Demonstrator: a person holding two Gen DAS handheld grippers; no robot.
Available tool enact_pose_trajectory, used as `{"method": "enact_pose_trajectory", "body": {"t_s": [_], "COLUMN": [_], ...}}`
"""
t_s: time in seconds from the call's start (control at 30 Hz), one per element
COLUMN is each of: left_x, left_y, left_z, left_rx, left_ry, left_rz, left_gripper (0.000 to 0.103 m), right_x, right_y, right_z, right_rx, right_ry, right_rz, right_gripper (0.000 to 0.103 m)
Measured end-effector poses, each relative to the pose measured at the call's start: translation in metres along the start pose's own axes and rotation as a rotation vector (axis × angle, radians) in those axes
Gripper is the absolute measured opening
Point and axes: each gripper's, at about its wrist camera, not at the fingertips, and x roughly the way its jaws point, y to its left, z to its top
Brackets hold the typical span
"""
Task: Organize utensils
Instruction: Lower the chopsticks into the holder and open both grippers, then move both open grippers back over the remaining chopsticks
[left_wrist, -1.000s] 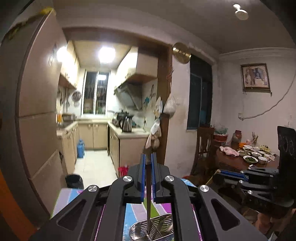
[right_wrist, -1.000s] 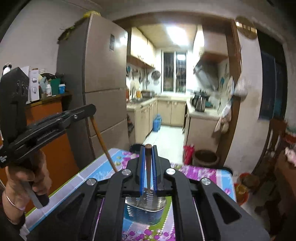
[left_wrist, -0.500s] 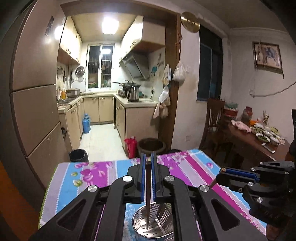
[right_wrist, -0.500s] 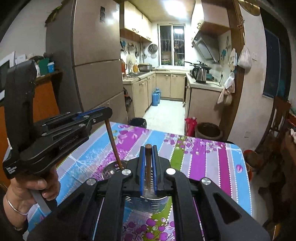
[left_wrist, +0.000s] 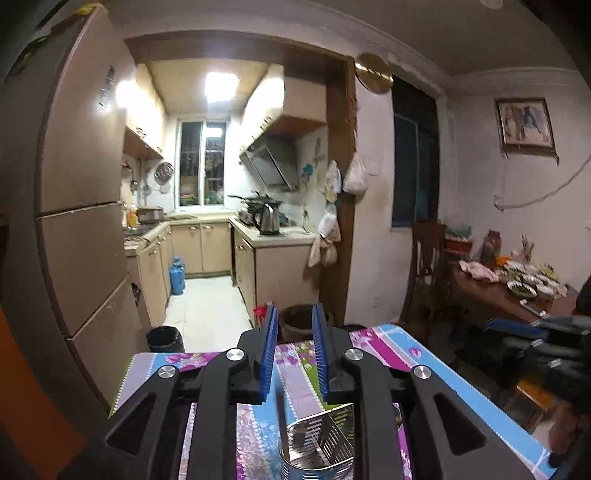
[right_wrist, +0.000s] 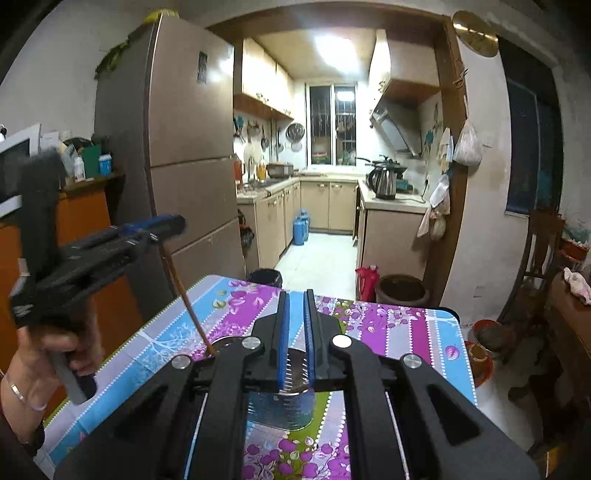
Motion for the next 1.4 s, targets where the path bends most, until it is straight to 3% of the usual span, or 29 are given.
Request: {"method": "enact_pose_trajectory", "body": {"t_s": [0.13, 0.2, 0.3, 0.37, 0.4, 0.47, 0.5, 0.57, 0.6, 0.67, 0.73, 0.83, 1.03, 1.13, 1.23, 1.3, 1.4], "left_x": [0.025, 0.030, 0.000, -0.049, -0.073, -0.134, -0.163, -0.213, -0.235, -0.275, -0.305, -0.337, -0.355, -0.352, -0.354, -0.354, -0.353], "left_y": [-0.005, -0.010, -0.001, 0.006, 0.006, 0.003, 0.000, -0.007, -0.010, -0.019, -0.027, -0.032, -0.029, -0.035, -0.052, -0.067, -0.086], "left_z": [-0.014, -0.013, 0.001, 0.010, 0.010, 0.005, -0.002, -0.022, -0.032, -0.062, -0.093, -0.156, -0.269, -0.307, -0.334, -0.354, -0.375], "left_rx": [-0.034, -0.011, -0.041, -0.050, -0.042, 0.011, 0.044, 0.081, 0.096, 0.139, 0.174, 0.150, -0.001, -0.013, 0.033, 0.083, 0.127], "left_ry": [0.039, 0.047, -0.044, -0.152, -0.199, -0.296, -0.333, -0.379, -0.389, -0.359, -0.311, -0.171, 0.040, 0.115, 0.150, 0.175, 0.230], "left_rz": [-0.049, -0.007, -0.001, 0.040, 0.071, 0.164, 0.203, 0.273, 0.290, 0.286, 0.283, 0.300, 0.299, 0.355, 0.394, 0.437, 0.402], "left_gripper": [0.019, 0.019, 0.019, 0.022, 0.027, 0.046, 0.052, 0.087, 0.091, 0.099, 0.099, 0.099, 0.099, 0.094, 0.092, 0.092, 0.080], "right_x": [-0.016, -0.029, -0.063, -0.090, -0.108, -0.142, -0.163, -0.193, -0.211, -0.231, -0.242, -0.256, -0.270, -0.269, -0.261, -0.251, -0.240], "right_y": [-0.003, -0.004, 0.000, -0.003, -0.003, -0.001, 0.001, 0.004, 0.006, 0.005, 0.000, -0.009, 0.002, 0.018, 0.033, 0.045, 0.056], "right_z": [-0.007, -0.013, -0.024, -0.033, -0.039, -0.056, -0.068, -0.089, -0.106, -0.132, -0.157, -0.196, -0.278, -0.311, -0.339, -0.356, -0.372], "right_rx": [-0.010, -0.020, -0.077, -0.087, -0.098, -0.128, -0.144, -0.166, -0.170, -0.163, -0.125, -0.059, 0.056, 0.054, 0.024, 0.009, 0.012], "right_ry": [-0.002, -0.005, -0.058, -0.085, -0.108, -0.183, -0.228, -0.268, -0.277, -0.269, -0.213, -0.135, -0.022, 0.021, 0.107, 0.172, 0.221], "right_rz": [0.001, 0.003, -0.009, 0.000, -0.006, -0.059, -0.078, -0.096, -0.121, -0.129, -0.147, -0.143, -0.186, -0.246, -0.239, -0.208, -0.151], "right_gripper": [0.006, 0.006, 0.006, 0.008, 0.013, 0.054, 0.063, 0.067, 0.069, 0.074, 0.074, 0.074, 0.074, 0.074, 0.074, 0.066, 0.051]}}
